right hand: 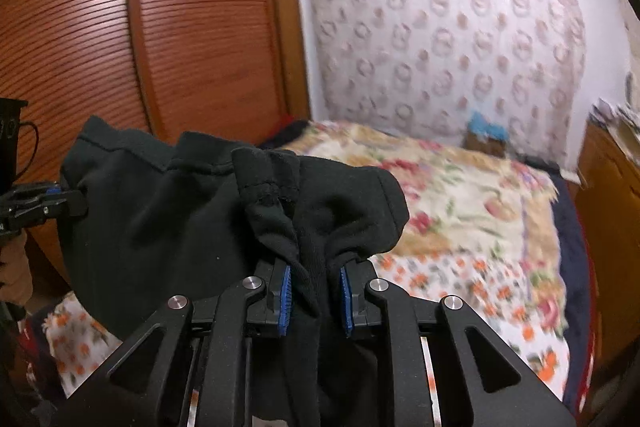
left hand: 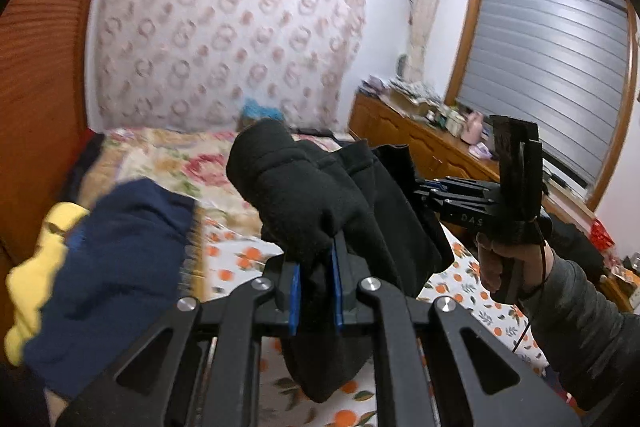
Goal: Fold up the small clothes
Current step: 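Grasp the folded shirt with both tools and lift it off the sheet, then carry the folded shirt with both tools onto the clothes stack beside the yellow plush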
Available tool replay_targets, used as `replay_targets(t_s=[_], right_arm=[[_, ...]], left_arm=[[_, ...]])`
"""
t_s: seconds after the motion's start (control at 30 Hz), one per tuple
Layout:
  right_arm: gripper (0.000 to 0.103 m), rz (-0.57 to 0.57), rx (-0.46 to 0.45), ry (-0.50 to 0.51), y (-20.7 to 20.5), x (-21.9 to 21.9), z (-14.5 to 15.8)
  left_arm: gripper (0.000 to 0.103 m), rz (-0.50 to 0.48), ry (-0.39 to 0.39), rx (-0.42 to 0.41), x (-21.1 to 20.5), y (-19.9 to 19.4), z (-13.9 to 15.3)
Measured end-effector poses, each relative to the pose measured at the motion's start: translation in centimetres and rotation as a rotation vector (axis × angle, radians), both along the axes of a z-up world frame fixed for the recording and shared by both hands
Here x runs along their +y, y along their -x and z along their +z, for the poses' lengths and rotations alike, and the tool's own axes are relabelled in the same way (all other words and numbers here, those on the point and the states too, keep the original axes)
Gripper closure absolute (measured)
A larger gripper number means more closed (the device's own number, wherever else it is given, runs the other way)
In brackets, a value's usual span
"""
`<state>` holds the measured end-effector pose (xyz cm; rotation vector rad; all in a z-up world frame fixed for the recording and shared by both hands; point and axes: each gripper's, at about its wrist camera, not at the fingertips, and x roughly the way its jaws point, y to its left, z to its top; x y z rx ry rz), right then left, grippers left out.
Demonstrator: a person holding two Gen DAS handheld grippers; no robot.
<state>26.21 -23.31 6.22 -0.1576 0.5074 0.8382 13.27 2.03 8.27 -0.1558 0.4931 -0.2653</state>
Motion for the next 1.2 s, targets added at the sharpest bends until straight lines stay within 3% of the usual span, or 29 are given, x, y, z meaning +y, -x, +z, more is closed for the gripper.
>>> replay_targets(t_s=[0.13, 0.27, 0.4, 0.53, 0.63, 0.8, 0.87, 0.93, 1.03, 1.2], right_arm=[[0.086, 0.078, -0.055, 0.008, 0.1, 5.2, 2.8], [0.086, 0.159, -0.100, 0.046, -0.1, 11.7, 4.4], [0.086, 0.236, -0.107, 0.119, -0.8, 19.2, 3.7], [0.086, 0.295, -0.099, 0.209, -1.8, 26.6, 0.6], [0.087, 0.326, -0.112, 0.249, -1.8, 30.4, -1.0], [0.085, 0.373, -0.110, 0.228, -1.7, 33.5, -1.2], [0.075, 0.356, -0.111, 0.230, -1.9, 34.6, -1.2], [0.072, 0.330, -0.119, 0.253, -2.4, 35.4, -1.1], [0.060, 0.243, -0.125, 0.234, -3.6, 34.5, -0.1], [0.060, 0.214, -0.091, 0.226, -5.1, 32.3, -0.3]], left_arm=[[0.094, 0.091, -0.006, -0.046, 3.4, 2.0, 1.2], [0.094, 0.188, 0.005, -0.054, 7.5, 3.5, 0.4], [0.094, 0.284, 0.068, 0.002, 12.2, 4.2, -3.3], [0.094, 0.352, 0.141, 0.098, 15.4, 3.9, -8.4], [0.094, 0.391, 0.170, 0.116, 16.6, 4.4, -10.7], [0.094, 0.437, 0.201, 0.111, 17.2, 6.6, -12.2], [0.094, 0.441, 0.198, 0.113, 16.7, 6.5, -12.6], [0.094, 0.446, 0.192, 0.125, 16.4, 6.2, -13.0], [0.093, 0.456, 0.192, 0.131, 16.6, 6.6, -13.1], [0.093, 0.464, 0.187, 0.131, 16.8, 6.3, -12.7]])
